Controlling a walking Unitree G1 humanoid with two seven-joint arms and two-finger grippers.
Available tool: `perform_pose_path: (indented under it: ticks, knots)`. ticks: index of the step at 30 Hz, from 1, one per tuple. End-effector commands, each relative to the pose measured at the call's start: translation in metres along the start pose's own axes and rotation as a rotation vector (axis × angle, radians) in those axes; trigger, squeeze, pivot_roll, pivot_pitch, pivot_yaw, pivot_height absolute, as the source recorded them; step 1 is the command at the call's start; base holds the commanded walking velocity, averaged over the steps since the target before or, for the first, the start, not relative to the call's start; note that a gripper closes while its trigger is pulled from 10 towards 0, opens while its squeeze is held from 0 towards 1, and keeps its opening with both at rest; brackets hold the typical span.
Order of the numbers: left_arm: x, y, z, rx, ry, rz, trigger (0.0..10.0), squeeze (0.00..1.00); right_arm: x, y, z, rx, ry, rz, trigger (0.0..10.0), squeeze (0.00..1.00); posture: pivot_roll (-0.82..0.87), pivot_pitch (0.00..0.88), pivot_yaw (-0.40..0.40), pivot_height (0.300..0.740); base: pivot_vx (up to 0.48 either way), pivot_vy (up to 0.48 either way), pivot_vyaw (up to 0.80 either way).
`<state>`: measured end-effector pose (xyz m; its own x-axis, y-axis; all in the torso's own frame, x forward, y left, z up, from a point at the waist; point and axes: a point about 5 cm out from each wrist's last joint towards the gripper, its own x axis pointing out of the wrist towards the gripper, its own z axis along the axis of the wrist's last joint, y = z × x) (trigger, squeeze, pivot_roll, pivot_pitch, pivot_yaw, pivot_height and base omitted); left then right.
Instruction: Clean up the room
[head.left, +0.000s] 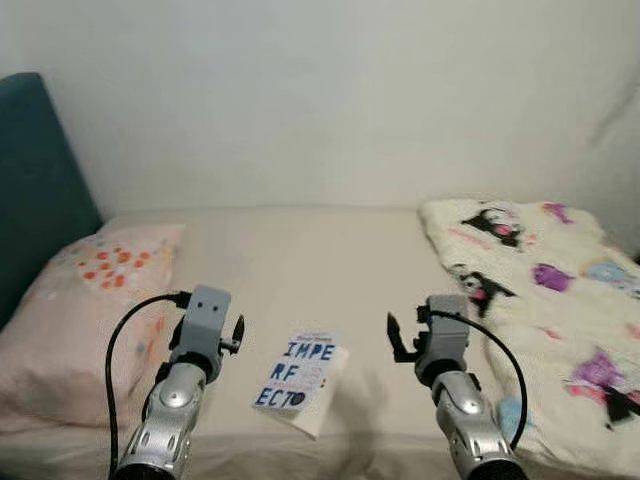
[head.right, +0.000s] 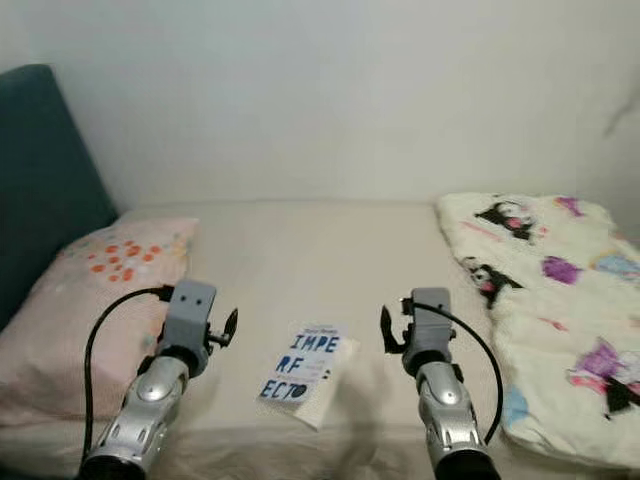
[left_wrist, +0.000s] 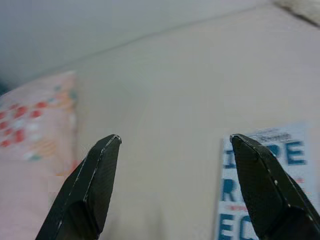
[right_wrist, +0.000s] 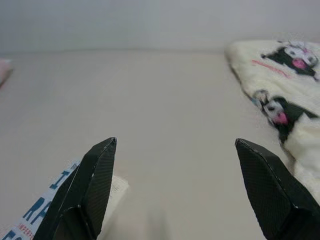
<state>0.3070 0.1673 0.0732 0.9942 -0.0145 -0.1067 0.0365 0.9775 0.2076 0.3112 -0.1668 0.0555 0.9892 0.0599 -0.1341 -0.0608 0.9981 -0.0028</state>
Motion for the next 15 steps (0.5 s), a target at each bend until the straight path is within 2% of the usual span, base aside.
perform_pose_path:
  ticks: [1,10,15]
  knots:
    - [0.001,-0.0015,-0.0009,0.001,0.005,-0.001,10.0,0.0,0.0016,-0.0009,0.0018,-0.01,0.005,-0.003,10.0,0.0,-0.08,0.052,-0.004,0.74,0.0,0.0,-0.8]
    - [-0.0005,-0.0008,-0.0018,-0.001,0.006,-0.004,10.0,0.0,-0.0005,-0.0015,0.0015,-0.006,-0.005,-0.003,10.0,0.0,-0.08,0.057,0.003,0.74,0.0,0.0,-0.8]
    - [-0.0021,0.0002,-0.0021,-0.016,0.0,-0.009,10.0,0.0,-0.0012,0.0024,0.0028,-0.024,-0.019,0.014,10.0,0.0,-0.08,0.062,0.014,0.74,0.0,0.0,0.0]
